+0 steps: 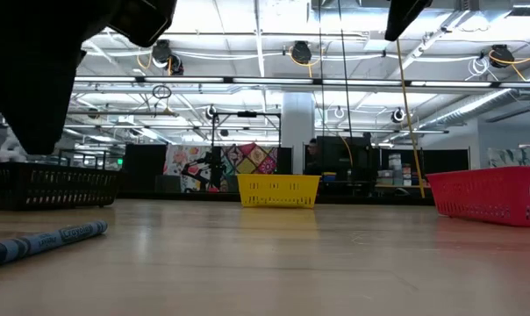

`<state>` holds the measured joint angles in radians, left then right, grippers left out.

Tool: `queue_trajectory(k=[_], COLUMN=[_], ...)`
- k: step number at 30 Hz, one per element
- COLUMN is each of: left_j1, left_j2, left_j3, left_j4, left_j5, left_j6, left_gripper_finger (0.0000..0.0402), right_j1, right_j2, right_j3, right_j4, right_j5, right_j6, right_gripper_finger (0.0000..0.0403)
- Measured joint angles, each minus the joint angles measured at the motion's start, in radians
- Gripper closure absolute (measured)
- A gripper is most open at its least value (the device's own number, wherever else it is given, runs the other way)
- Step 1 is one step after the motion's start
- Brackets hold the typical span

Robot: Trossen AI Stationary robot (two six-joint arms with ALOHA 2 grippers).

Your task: Sort crayons

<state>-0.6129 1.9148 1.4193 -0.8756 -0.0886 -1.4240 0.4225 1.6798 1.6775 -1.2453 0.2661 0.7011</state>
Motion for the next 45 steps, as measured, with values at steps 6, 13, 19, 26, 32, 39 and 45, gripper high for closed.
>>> queue_trajectory(k=[6,13,19,26,32,39,45], left_j1=[-0.015,-0.044,-0.051,-0.057,-0.055,-0.055,-0.053], left_j2=[0.000,0.000,0.051,0.097,0.104,0.132,0.149], left_j3=[0.000,0.000,0.001,0.000,0.001,0.000,0.002], left_j4=[0.026,0.029,0.026,0.062,0.129,0.119,0.114], left_j5=[-0.058,-0.114,-0.143,-0.146,-0.121,-0.097,-0.082], left_j6=[-0.096,-0.188,-0.219,-0.178,-0.194,-0.220,-0.239], left_gripper_finger=[0.0285,0.0285,0.0285,0.0285,0.0285,0.0285,0.0285], right_j1=[0.003,0.004,0.005,0.005,0.005,0.005,0.005], right_j2=[0.000,0.000,0.000,0.000,0.000,0.000,0.000], right_j3=[0.000,0.000,0.000,0.000,0.000,0.000,0.000], right_j4=[0.005,0.007,0.007,0.007,0.011,0.016,0.016], right_j5=[0.000,0.000,0.000,0.000,-0.001,-0.001,-0.001], right_j6=[0.004,0.003,0.018,0.020,0.020,0.020,0.018], right_gripper_finger=[0.0253,0.0252,0.0252,0.0252,0.0252,0.0252,0.0252])
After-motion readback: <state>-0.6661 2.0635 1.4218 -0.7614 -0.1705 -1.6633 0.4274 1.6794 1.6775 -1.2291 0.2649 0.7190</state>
